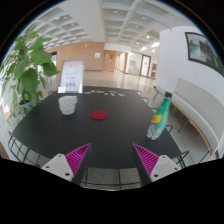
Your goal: Pour water
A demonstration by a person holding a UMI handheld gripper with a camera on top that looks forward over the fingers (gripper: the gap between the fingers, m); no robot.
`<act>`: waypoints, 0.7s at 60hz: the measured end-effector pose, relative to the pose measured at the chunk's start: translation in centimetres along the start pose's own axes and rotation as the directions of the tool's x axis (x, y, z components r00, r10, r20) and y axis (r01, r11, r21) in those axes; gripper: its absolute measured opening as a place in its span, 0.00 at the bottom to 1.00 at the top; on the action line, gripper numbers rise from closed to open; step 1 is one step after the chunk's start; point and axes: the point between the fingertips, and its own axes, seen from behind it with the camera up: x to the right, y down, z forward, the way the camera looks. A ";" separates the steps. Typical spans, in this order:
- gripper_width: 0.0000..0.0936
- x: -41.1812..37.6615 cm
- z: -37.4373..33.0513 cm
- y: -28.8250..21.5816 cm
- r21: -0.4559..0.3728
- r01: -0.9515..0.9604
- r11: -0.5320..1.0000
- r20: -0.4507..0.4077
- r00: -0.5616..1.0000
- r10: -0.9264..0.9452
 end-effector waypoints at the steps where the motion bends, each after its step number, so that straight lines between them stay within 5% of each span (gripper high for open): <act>1: 0.89 3.5 0.8 0.2 -0.001 0.006 1.000 -0.017 1.000 -0.006; 12: 0.89 17.2 4.0 0.9 0.039 0.006 0.999 -0.123 0.992 -0.002; 35: 0.87 26.1 14.4 -3.4 0.150 -0.103 0.983 -0.201 0.971 0.132; 42: 0.72 27.2 16.5 -4.1 0.174 -0.078 0.982 -0.226 0.967 0.117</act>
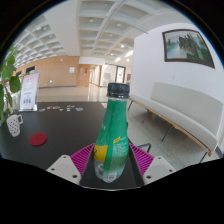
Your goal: Pour water
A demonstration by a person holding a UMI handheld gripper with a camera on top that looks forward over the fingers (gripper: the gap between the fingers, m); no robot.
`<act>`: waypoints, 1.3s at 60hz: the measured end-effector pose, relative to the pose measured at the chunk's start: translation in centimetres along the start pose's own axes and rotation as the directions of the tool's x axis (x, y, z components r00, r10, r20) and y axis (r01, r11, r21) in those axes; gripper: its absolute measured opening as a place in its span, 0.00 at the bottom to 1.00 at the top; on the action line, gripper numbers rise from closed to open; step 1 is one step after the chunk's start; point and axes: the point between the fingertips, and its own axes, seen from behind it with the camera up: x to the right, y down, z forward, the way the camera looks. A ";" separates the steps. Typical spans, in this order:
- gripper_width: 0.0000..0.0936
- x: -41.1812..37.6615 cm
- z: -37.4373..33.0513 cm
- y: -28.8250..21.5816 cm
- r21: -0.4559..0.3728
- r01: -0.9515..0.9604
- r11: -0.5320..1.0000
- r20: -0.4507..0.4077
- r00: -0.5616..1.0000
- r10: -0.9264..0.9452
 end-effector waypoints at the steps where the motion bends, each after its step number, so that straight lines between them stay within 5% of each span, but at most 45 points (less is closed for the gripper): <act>1: 0.68 -0.3 0.2 -0.1 0.004 0.001 1.000 0.002 1.000 -0.001; 15: 0.45 -0.1 0.7 -0.6 0.027 -0.014 1.000 0.005 1.000 0.014; 21: 0.43 -0.3 0.6 -1.4 0.034 -0.002 0.999 -0.013 1.000 0.002; 32: 0.43 1.9 -0.9 -7.9 0.103 0.077 0.992 -0.178 0.982 -0.057; 43: 0.43 0.1 -3.1 -21.1 0.192 0.441 0.877 -0.420 0.844 -0.333; 53: 0.43 -9.2 -4.3 -32.4 0.198 0.815 0.544 -0.591 0.543 -0.597; 61: 0.44 -20.7 -4.9 -36.3 0.118 0.991 0.061 -0.707 0.127 -0.696; 70: 0.43 -33.7 -3.9 -32.4 0.044 0.898 -0.438 -0.745 -0.263 -0.613; 78: 0.44 -41.3 -2.5 -25.9 0.006 0.713 -0.702 -0.743 -0.466 -0.480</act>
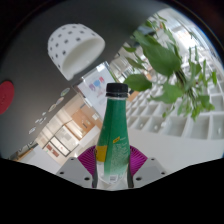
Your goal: Pour water
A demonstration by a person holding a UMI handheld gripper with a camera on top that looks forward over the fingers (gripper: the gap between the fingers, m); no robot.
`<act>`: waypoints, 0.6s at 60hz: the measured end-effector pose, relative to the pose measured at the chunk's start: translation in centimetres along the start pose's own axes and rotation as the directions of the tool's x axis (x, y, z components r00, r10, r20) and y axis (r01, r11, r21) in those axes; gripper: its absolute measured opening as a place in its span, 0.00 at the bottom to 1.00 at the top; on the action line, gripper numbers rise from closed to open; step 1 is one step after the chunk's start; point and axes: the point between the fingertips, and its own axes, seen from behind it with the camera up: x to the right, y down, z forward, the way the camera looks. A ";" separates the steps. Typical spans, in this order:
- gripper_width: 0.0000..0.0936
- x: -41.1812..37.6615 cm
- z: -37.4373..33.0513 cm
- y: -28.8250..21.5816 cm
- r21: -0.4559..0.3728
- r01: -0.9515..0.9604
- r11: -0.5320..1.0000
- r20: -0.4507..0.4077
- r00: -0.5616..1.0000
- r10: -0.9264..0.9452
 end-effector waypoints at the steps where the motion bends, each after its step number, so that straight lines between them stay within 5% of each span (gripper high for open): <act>1: 0.43 -0.1 0.0 -1.1 0.021 0.022 1.000 0.001 1.000 -0.022; 14: 0.44 -2.8 0.6 -3.7 0.035 0.068 0.997 0.069 0.995 -0.070; 25: 0.44 2.4 0.2 1.1 -0.041 -0.287 0.957 -0.029 0.958 0.286; 31: 0.43 4.5 0.4 6.0 -0.115 -0.635 0.763 -0.099 0.772 0.628; 36: 0.43 3.8 -0.6 9.8 -0.193 -0.903 0.385 -0.159 0.416 0.895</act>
